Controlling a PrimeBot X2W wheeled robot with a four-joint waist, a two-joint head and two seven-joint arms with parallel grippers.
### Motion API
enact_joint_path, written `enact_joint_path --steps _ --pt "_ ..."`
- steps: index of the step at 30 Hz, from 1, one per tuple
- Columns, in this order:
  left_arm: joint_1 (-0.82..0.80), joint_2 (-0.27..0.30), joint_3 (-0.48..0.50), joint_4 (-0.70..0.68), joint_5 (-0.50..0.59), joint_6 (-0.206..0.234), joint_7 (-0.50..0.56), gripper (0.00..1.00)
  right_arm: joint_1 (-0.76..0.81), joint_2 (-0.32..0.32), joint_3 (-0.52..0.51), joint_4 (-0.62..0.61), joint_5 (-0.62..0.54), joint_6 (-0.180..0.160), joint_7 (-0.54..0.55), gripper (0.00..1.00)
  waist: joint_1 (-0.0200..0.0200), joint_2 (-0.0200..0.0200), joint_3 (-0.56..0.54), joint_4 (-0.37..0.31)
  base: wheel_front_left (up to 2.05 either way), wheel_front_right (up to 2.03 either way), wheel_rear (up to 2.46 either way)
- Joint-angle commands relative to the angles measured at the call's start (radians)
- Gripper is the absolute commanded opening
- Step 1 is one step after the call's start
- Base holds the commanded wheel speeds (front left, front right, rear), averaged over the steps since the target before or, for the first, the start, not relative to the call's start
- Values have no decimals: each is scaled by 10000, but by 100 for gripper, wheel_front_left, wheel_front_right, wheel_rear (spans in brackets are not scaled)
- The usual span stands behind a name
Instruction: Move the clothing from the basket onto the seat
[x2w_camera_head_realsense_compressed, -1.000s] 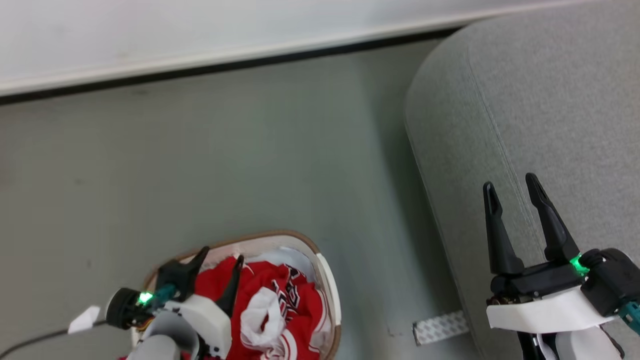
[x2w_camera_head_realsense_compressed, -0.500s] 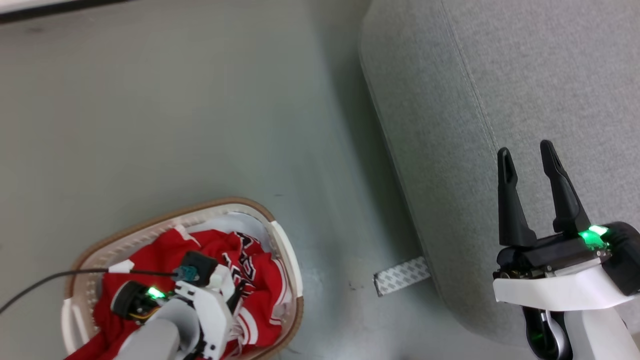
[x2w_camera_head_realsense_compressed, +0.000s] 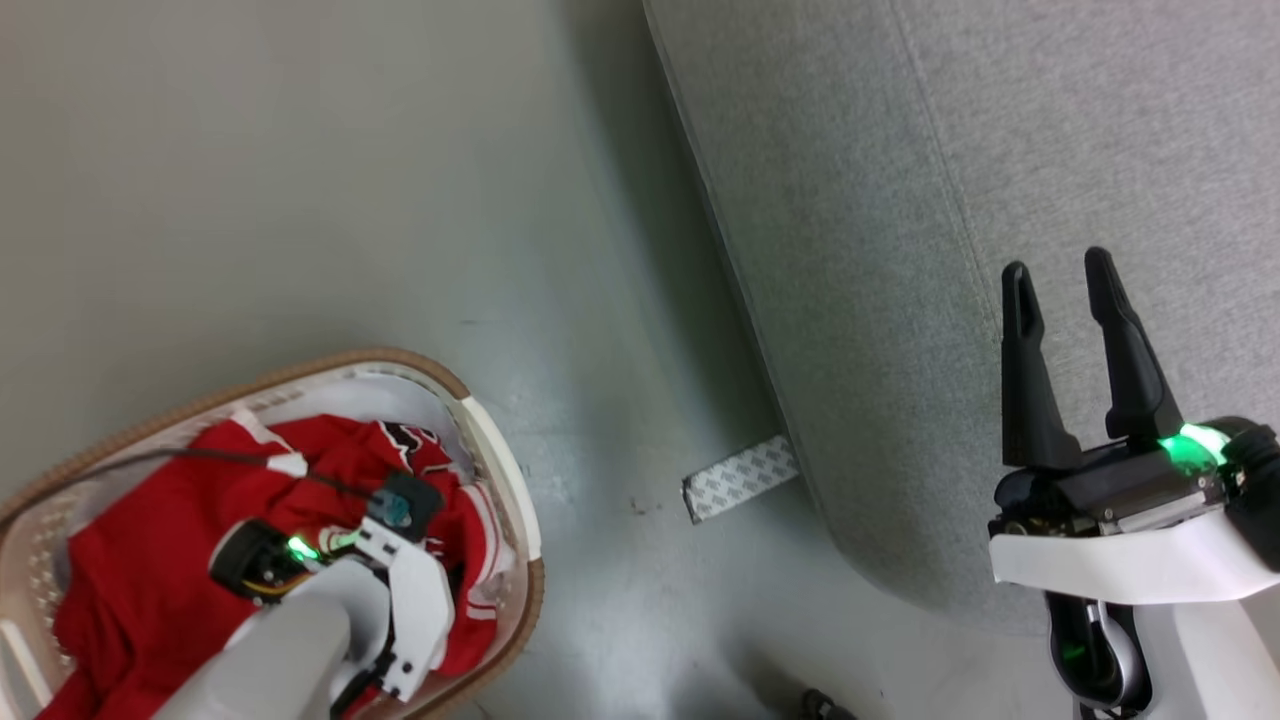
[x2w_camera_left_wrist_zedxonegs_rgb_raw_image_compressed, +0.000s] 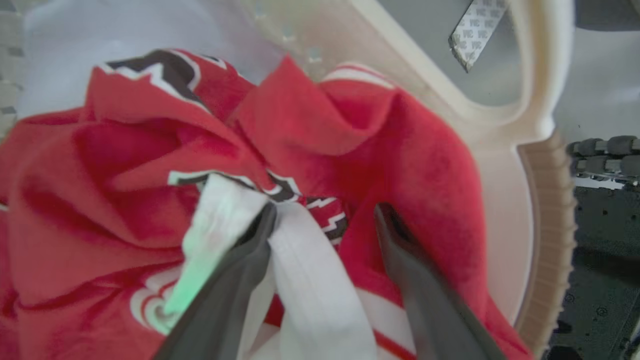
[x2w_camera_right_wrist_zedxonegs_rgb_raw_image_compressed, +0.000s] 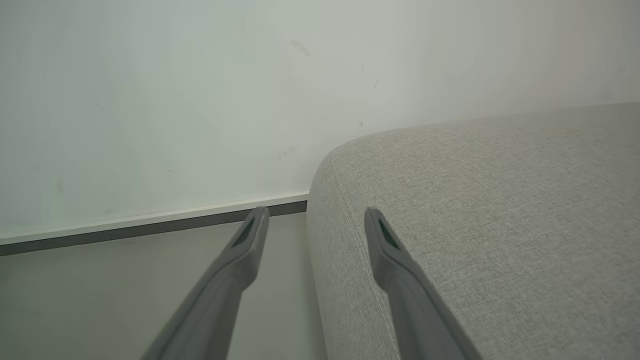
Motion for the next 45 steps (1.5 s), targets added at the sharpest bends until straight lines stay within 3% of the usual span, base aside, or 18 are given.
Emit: enact_joint_path --steps 1,6,7,8,9,10,18,28,34,40,45 --pt "-236 135 -252 175 -259 17 257 100 -195 5 5 -72 122 -21 8 100 -1 0 305 -65 0 0 0" --pt "-906 -9 -879 631 -551 18 628 100 -351 10 77 -245 -33 -21 9 100 -1 0 717 163 8 8 8" --pt "-979 -3 -993 687 -633 18 597 91 -354 5 81 -291 -55 -21 9 100 -1 0 773 208 6 6 6" --pt "-1045 -6 -1090 734 -745 18 543 45 -345 5 67 -307 -82 -21 8 100 -1 0 807 237 1 1 1" --pt "-1116 -33 -1180 775 -854 18 492 15 -326 5 44 -309 -101 -21 9 100 -1 0 829 259 0 0 0" --pt "-1170 -63 -1268 821 -909 18 410 0 -332 4 22 -295 -121 -21 9 100 -1 0 840 276 0 0 0" --pt "-1042 -497 -1797 1151 -1691 16 -443 0 -368 4 -95 -136 -642 -21 10 100 -1 0 -31 762 0 0 0" --pt "-122 -1603 -1931 1351 -2852 16 -2580 0 193 -1 -255 318 -1648 -21 10 100 -1 0 -2871 2017 0 0 0" --pt "267 -1830 -1907 1265 -3389 16 -3256 0 477 -7 -156 552 -1543 -21 10 100 -1 0 -4097 2639 0 0 0" --pt "800 -1856 -1083 827 -3980 54 -3636 0 927 -11 -100 850 -1529 -21 10 100 -1 0 -5321 3216 0 0 0" --pt "1391 -1504 63 -766 -3640 214 -3628 0 1376 -44 -97 1028 -1593 -21 8 100 -1 0 -6121 3673 0 0 0"
